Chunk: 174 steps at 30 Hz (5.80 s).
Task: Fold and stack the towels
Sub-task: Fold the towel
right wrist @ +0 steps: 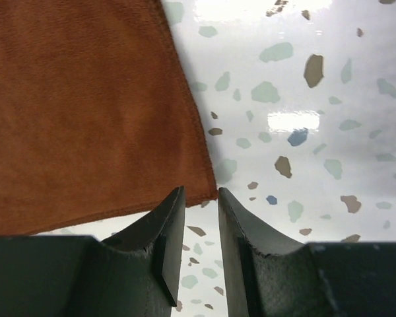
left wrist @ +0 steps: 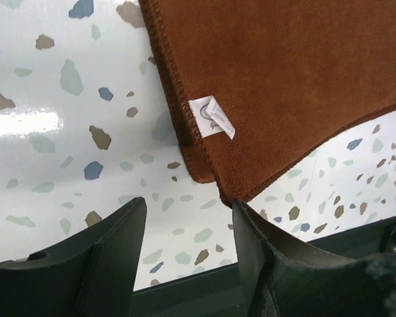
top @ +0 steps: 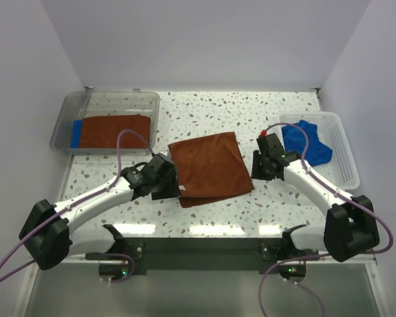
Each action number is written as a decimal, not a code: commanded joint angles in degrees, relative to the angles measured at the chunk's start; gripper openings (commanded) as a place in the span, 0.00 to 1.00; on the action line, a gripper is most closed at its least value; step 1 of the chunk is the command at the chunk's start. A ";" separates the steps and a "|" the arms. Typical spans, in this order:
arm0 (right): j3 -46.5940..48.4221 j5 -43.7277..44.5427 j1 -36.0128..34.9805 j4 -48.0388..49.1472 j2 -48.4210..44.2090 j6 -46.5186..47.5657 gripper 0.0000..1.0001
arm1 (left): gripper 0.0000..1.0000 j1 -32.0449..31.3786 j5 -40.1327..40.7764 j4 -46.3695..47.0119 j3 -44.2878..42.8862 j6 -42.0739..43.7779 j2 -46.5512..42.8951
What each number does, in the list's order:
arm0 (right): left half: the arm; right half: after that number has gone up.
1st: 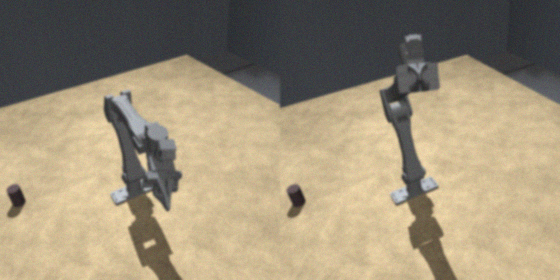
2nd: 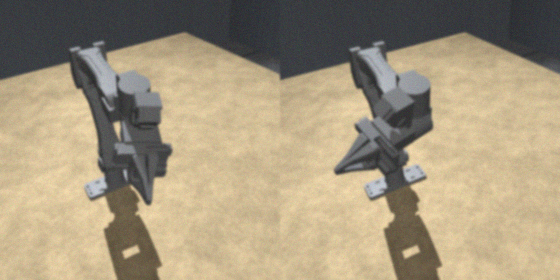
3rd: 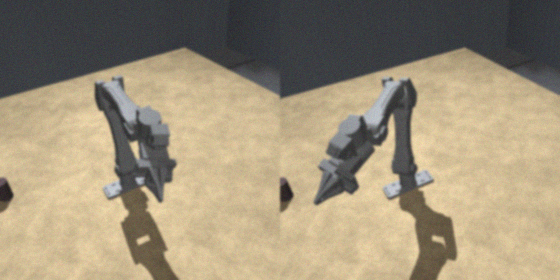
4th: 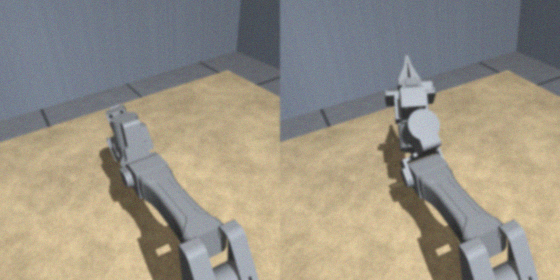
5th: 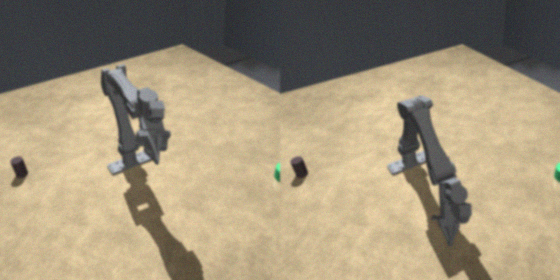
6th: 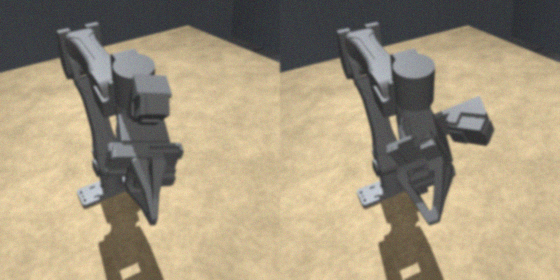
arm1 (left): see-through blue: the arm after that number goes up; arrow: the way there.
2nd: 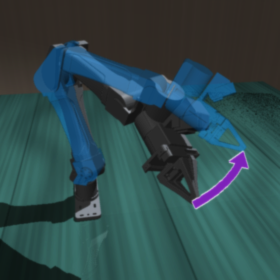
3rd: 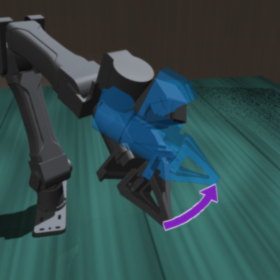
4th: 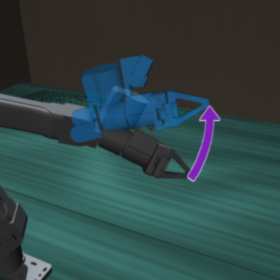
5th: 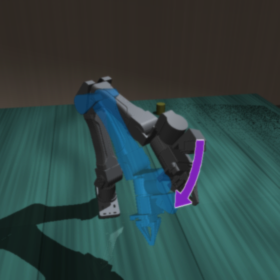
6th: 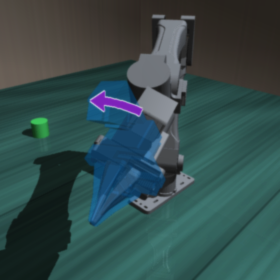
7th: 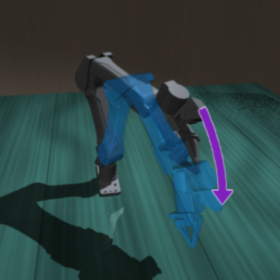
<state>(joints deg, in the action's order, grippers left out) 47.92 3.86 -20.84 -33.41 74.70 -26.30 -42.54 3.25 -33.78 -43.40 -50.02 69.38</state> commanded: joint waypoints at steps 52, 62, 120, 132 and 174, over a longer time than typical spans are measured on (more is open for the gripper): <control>5.57 -7.55 -0.35 -3.69 -2.83 5.09 0.31 | 0.59 4.47 -3.60 1.00 -8.17 16.42 3.82; 20.01 -13.43 4.23 9.14 17.75 16.90 0.32 | 0.43 14.77 -1.05 8.11 -23.74 34.02 22.62; 55.44 -24.42 8.27 -21.08 51.77 67.34 0.45 | 0.53 20.13 -24.51 -4.45 -52.49 75.33 53.83; 56.23 -23.72 8.36 -21.96 55.47 68.49 0.40 | 0.49 20.40 -24.17 -5.68 -52.93 75.95 57.79; 52.80 -21.26 8.01 -20.30 54.69 68.05 0.00 | 0.13 21.01 -16.43 -10.17 -44.85 73.22 60.43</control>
<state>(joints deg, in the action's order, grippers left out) 103.20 -19.62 -12.64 -53.67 128.92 42.00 -21.98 -15.84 -37.85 -92.66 24.29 123.50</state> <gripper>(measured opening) 0.023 0.170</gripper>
